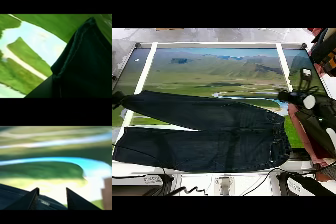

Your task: Fold the clothes and pants, and hang the long-sleeved shirts on hangers.

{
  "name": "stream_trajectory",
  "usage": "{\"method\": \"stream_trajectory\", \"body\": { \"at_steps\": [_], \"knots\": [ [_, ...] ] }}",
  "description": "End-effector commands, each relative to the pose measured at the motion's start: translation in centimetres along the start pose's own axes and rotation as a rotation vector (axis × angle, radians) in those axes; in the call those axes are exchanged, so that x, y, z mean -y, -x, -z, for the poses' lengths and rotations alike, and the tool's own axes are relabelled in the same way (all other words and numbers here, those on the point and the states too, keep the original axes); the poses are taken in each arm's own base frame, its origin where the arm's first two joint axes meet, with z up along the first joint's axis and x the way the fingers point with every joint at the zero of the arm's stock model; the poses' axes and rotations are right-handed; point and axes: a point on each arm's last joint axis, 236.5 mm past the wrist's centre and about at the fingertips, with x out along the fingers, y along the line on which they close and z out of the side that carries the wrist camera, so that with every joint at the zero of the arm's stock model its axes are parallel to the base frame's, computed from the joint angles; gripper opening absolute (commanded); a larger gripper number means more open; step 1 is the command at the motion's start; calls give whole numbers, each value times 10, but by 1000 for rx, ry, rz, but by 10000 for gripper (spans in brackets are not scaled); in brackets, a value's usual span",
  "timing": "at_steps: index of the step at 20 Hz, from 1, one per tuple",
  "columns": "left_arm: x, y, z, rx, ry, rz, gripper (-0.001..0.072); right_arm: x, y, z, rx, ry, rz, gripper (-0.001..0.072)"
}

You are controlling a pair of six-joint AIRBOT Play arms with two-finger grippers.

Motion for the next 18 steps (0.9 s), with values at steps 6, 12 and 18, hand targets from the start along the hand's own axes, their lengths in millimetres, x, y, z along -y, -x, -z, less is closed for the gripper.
{"method": "stream_trajectory", "body": {
  "at_steps": [6, 12, 18],
  "knots": [
    [-53, 5, 71, -222, -104, -163, 28, 65, 25, 84, -375, -39, -1, 382],
    [-80, -10, 98, -274, -58, -195, 29, 31, 16, 95, -440, -211, -218, 394],
    [-71, -19, 99, -273, -42, -167, 28, -9, -32, 126, -602, -403, -282, 509]
  ]
}}
